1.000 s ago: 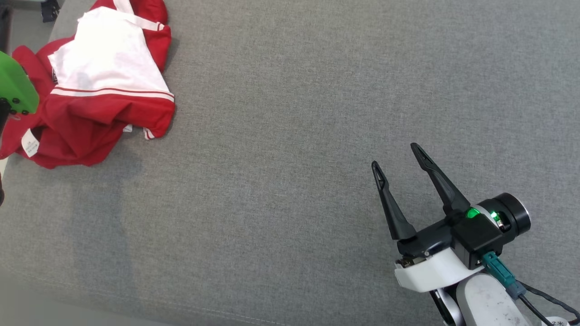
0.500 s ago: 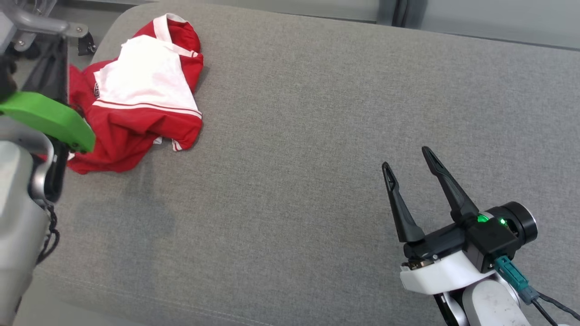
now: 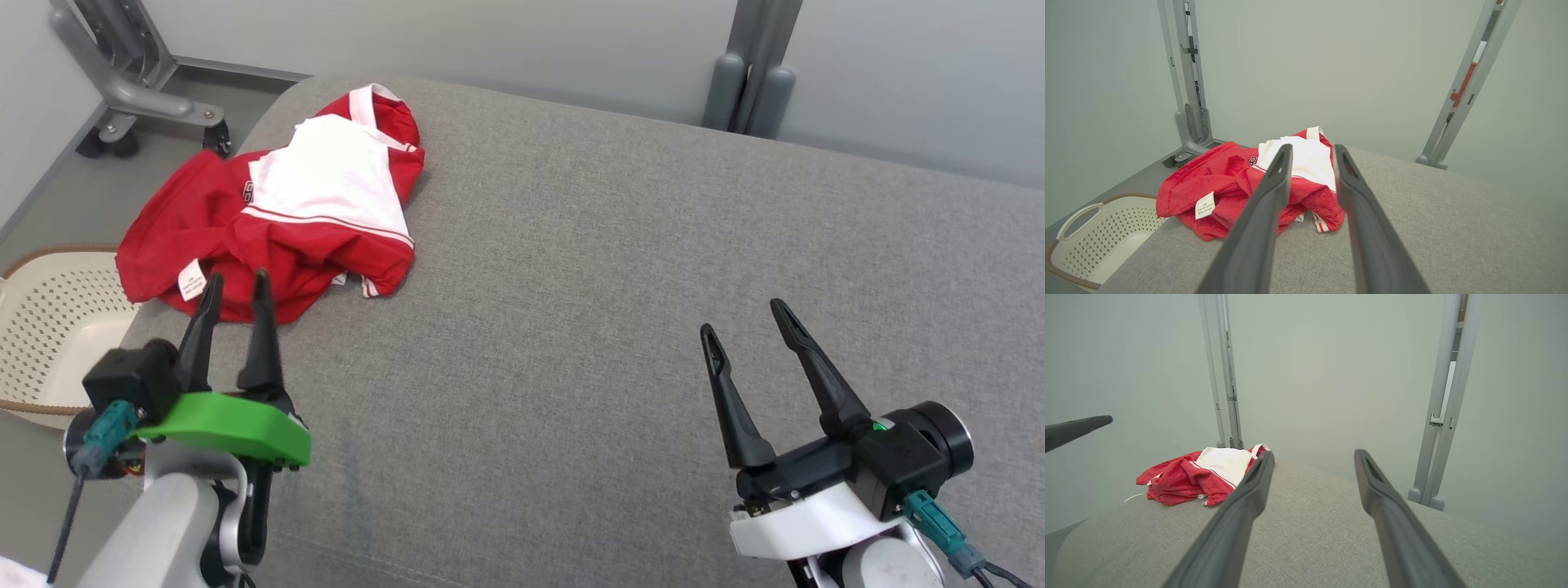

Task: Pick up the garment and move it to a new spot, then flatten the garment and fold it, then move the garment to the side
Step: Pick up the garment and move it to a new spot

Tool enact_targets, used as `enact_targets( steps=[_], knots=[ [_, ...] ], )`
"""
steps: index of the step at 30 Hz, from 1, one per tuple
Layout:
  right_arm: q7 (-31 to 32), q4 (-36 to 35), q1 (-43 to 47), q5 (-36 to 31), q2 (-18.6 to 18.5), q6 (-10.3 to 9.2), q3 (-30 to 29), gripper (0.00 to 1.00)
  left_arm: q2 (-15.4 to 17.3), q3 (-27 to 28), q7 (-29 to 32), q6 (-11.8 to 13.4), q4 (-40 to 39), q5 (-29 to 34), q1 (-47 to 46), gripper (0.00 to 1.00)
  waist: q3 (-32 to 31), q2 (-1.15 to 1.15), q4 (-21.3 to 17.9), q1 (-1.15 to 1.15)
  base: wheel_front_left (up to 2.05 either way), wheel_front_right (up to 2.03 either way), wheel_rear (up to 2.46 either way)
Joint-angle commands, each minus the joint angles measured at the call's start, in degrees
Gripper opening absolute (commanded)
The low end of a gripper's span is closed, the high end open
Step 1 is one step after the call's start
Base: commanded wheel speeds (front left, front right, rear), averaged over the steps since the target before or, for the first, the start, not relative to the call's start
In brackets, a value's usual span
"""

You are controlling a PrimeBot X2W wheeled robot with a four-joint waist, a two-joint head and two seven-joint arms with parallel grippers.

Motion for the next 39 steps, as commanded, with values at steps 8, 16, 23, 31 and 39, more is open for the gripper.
enact_targets(
  steps=[8, 16, 23, 31, 39],
  knots=[
    [-0.2, -0.3, 1.6, 0.9, -0.1, -0.08, 0.4, 1.00, -6.6, 6.5, -0.2, 1.3, -5.4, 7.8, 11.9, 1.00, -2.5, 0.00, 1.9, 0.00, 0.00, 0.00, 0.00],
    [-0.2, 0.0, 1.7, 1.6, -0.1, -0.08, 0.7, 1.00, -11.1, 10.7, -0.2, -2.3, -4.3, 13.8, 13.9, 1.00, -2.5, 0.00, 2.7, 0.00, 0.00, 0.00, 0.00],
    [-0.2, 0.0, 1.4, 1.2, -0.1, -0.08, 2.1, 1.00, -14.3, 13.9, -0.2, -4.3, -2.5, 17.0, 14.1, 1.00, -1.1, 0.00, 3.0, 0.00, 0.00, 0.00, 0.00],
    [-0.2, 0.1, -1.0, -2.0, -0.1, -0.08, 2.8, 1.00, -12.0, 15.5, 1.8, -5.4, 4.4, 18.1, 8.1, 1.00, 4.5, 0.00, 1.6, 0.00, 0.00, 0.00, 0.00],
    [-0.2, -0.1, -3.5, -5.4, -0.6, -0.08, 2.3, 1.00, -5.8, 15.8, 12.4, -9.0, 11.9, 17.0, -4.6, 1.00, 10.9, 0.00, -0.8, 0.00, 0.00, 0.00, 0.00]
  ],
)
